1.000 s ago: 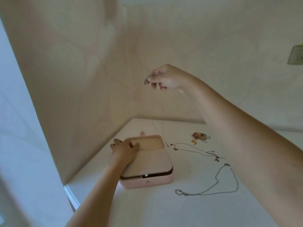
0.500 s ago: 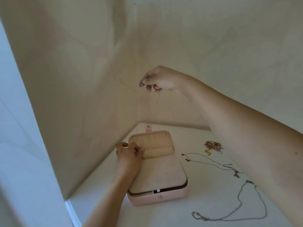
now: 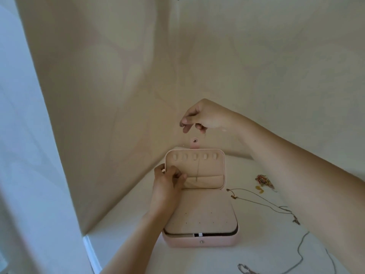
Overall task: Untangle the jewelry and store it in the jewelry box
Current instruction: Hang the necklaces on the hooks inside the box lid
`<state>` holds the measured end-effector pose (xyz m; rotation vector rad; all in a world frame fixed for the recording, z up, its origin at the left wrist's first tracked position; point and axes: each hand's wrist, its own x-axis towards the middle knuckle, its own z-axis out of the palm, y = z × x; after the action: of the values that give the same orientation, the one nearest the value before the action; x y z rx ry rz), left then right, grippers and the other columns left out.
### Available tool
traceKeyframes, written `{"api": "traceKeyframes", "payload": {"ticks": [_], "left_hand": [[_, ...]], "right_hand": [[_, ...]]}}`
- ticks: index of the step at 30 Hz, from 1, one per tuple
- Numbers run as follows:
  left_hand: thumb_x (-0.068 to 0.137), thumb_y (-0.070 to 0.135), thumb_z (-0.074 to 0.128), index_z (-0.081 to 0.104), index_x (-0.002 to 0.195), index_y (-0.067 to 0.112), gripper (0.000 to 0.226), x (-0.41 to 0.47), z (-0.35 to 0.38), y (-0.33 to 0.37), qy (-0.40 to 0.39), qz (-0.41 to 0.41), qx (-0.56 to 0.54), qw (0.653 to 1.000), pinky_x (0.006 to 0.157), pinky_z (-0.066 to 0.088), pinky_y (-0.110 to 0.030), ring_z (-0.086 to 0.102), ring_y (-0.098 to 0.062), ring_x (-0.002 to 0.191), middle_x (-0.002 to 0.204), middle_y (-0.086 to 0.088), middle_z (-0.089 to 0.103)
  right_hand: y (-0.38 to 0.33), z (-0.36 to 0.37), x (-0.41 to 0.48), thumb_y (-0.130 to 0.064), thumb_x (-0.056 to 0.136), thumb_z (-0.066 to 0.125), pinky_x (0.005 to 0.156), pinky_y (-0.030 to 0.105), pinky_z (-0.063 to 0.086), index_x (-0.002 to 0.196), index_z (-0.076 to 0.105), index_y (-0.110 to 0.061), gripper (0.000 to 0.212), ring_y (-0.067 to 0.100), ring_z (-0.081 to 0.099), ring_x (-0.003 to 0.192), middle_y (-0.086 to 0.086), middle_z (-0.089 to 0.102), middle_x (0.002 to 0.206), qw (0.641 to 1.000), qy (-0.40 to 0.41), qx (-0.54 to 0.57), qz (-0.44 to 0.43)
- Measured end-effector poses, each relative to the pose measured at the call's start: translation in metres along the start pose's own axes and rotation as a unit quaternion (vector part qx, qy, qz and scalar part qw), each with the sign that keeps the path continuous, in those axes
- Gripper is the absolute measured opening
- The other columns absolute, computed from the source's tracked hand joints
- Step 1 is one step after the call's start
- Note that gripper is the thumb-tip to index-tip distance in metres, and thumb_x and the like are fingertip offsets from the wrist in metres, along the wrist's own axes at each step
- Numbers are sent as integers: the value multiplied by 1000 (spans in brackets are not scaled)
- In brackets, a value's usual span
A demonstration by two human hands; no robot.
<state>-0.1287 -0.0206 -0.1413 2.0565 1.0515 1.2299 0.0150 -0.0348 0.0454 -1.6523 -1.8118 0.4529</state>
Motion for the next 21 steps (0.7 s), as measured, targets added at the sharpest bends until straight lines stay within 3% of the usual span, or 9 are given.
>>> {"api": "traceKeyframes", "payload": {"ticks": [6, 10, 16, 21], "left_hand": [[90, 27, 60, 52, 81, 21, 14, -1, 0, -2, -20, -10, 4, 1000, 61, 33, 2, 47, 4, 69, 106, 0, 40], [89, 26, 62, 56, 82, 15, 14, 1, 1, -4, -26, -19, -3, 999, 61, 34, 1, 47, 5, 67, 104, -1, 43], [87, 26, 65, 59, 79, 9, 20, 3, 4, -5, -41, -22, -19, 999, 60, 34, 1, 49, 3, 67, 110, 0, 44], [90, 26, 61, 50, 72, 18, 23, 1, 4, -4, -45, -6, -18, 999, 65, 35, 0, 48, 1, 70, 103, 3, 39]], "right_hand": [[19, 42, -15, -12, 94, 55, 44, 25, 40, 91, 68, -5, 15, 13, 40, 42, 5, 73, 79, 996, 39, 78, -32], [28, 55, -16, -15, 94, 55, 43, 26, 43, 86, 68, -12, 15, 8, 44, 40, 4, 75, 80, 999, -20, 12, -33], [13, 22, 4, -11, 93, 57, 48, 14, 34, 96, 71, -2, 17, 7, 39, 47, 1, 61, 70, 995, 60, 43, -63], [3, 12, 24, -12, 93, 57, 50, 18, 30, 96, 72, -6, 16, 1, 38, 43, -5, 54, 64, 995, 57, 36, -73]]}}
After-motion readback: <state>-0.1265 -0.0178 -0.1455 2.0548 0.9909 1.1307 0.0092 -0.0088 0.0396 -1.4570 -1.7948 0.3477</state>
